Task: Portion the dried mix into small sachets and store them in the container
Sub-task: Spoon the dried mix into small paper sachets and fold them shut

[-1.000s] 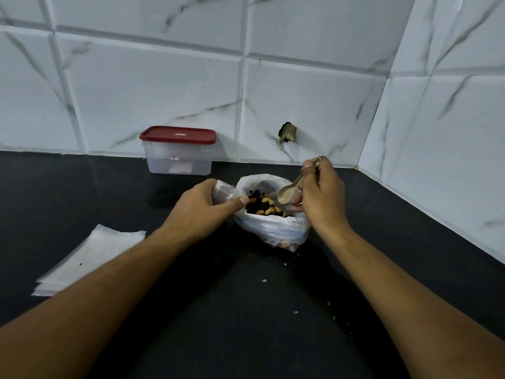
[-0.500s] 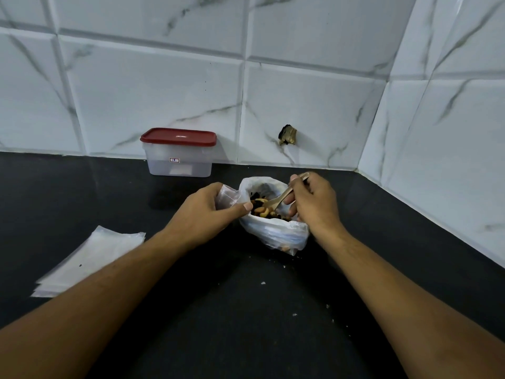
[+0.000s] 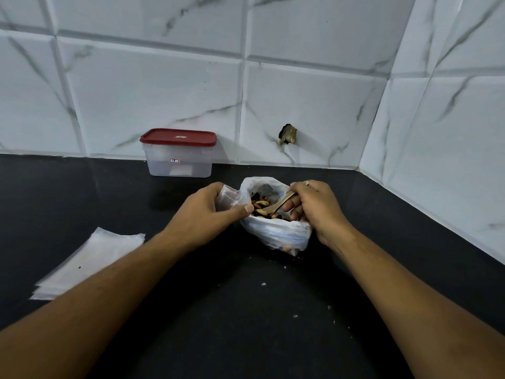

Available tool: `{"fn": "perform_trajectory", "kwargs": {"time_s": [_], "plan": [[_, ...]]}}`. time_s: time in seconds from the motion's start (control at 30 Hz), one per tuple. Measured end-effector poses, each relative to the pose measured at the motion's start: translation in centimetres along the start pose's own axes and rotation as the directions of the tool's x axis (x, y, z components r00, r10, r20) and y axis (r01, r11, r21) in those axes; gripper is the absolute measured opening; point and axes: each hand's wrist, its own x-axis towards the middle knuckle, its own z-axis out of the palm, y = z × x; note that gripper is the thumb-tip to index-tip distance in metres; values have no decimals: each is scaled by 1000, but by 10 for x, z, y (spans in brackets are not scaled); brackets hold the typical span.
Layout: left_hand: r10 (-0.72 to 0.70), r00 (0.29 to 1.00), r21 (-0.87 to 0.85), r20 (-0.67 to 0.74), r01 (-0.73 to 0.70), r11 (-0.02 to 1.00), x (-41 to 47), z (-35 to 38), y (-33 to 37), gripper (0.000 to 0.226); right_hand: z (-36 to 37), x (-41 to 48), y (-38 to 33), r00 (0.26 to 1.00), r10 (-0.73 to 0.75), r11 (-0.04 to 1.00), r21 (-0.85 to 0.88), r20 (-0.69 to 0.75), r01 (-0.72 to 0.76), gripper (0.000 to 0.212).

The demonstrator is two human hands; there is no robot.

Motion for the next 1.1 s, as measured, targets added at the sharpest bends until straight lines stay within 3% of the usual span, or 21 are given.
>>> {"fn": "perform_trajectory", "kwargs": {"time_s": [0.17, 0.6, 0.97, 1.1], "plan": [[28, 999, -56, -21, -29, 998, -2, 1, 2, 55, -2, 0, -3, 999, 43, 999, 30, 32, -44, 18], [34, 999, -32, -19, -35, 999, 0, 1, 1, 47, -3, -2, -6, 983, 177, 972, 164, -42, -168, 24], [21, 991, -50, -132, -28, 998, -3, -2, 6, 47, -7, -2, -11, 978, 151, 929, 359, -144, -90, 25], [69, 992, -83, -104, -78, 993, -6, 1, 9, 51, -8, -6, -17, 985, 105, 918, 393, -134, -44, 24]]}}
